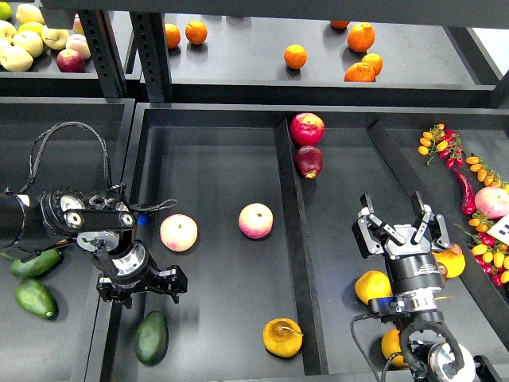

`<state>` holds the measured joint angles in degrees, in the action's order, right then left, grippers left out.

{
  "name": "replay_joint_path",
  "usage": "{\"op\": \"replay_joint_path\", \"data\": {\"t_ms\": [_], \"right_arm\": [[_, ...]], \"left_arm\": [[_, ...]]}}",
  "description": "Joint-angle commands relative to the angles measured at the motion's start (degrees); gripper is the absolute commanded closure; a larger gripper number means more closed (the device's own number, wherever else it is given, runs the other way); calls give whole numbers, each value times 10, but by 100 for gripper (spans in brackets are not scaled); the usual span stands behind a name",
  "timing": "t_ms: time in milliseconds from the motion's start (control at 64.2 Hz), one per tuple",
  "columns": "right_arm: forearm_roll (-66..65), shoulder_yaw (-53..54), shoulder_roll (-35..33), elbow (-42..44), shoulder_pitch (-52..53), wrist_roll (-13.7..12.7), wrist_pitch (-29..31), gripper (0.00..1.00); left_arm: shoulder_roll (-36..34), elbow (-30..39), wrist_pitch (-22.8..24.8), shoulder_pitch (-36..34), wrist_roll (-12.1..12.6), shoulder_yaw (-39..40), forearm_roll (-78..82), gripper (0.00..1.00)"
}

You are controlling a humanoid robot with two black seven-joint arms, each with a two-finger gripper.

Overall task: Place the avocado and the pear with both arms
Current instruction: 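Rotate the left gripper downward above the dark green avocado, then lower the left gripper and grasp the dark green avocado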

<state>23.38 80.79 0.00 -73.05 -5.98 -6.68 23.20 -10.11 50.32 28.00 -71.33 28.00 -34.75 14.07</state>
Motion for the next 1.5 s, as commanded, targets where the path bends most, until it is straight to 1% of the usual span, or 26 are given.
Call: {"op": "replay_joint_path", "data": {"t_ms": [0,156,530,764,1231,1481], "right_arm": [[0,-3,0,-2,0,0,0,0],[0,-3,0,-3,0,0,0,0],[0,-5,0,-3,0,0,0,0],[0,-5,0,-3,0,0,0,0],[0,-7,0,-2,0,0,0,0],[-1,-7,0,-2,0,0,0,0]], "left_arm": [[0,-4,0,7,0,-3,0,1],[1,-5,0,11,0,-17,-1,1],[9,-12,0,29,0,-16,-4,1],[21,-36,0,46,0,-9,-5,1],[40,-39,0,54,0,-6,-6,1],[47,-44,0,69,0,-6,-6,1]]}}
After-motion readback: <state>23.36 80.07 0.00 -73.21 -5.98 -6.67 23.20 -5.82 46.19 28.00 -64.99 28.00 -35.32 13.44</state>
